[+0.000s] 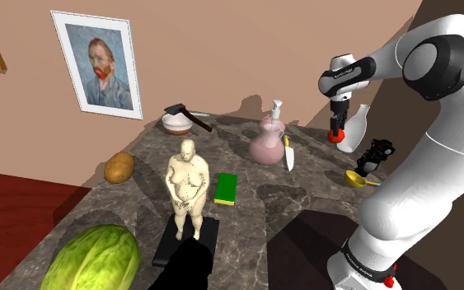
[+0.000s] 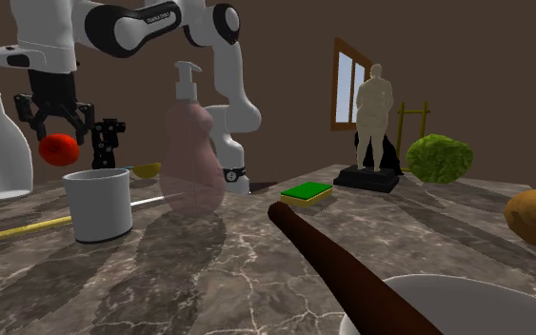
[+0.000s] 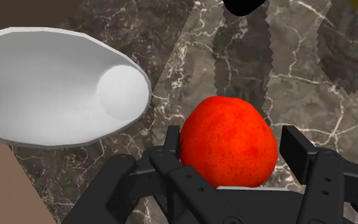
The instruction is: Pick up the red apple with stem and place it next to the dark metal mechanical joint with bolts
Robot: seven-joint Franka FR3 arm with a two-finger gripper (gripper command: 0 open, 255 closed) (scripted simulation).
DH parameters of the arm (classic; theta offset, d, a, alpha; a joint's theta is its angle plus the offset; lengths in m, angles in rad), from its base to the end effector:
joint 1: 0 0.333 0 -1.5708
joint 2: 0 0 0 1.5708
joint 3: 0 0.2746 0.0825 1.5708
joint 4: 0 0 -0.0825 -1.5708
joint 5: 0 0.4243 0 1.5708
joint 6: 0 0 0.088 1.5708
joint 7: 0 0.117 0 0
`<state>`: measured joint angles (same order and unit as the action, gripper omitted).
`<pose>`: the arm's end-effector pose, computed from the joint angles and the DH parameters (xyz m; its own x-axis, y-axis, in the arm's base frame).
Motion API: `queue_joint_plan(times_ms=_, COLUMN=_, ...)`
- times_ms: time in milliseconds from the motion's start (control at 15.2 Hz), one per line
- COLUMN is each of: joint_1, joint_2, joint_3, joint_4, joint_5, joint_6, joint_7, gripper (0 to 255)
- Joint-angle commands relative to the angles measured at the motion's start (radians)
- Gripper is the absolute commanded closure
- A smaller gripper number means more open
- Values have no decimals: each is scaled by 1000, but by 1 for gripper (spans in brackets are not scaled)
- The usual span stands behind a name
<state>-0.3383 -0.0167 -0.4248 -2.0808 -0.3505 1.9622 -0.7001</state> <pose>0.3931 -0.4115 0.3583 0.9566 0.0639 -0.2844 0.1094 -0.9831 0.1471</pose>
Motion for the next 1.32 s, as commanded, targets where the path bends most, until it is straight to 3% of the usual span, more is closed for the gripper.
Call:
queue_joint_plan(times_ms=0, joint_1=-2, joint_2=8, joint_3=-2, joint_4=-19, joint_5=-1, joint_6=27, joint_7=5, gripper=255)
queue_joint_plan(times_ms=858, joint_1=-12, joint_2=101, joint_3=-9, joint_4=-106, joint_5=8, joint_6=201, joint_7=33, gripper=255)
queue_joint_plan(times_ms=1254, joint_1=-13, joint_2=101, joint_3=-9, joint_4=-106, joint_5=8, joint_6=201, joint_7=33, gripper=255)
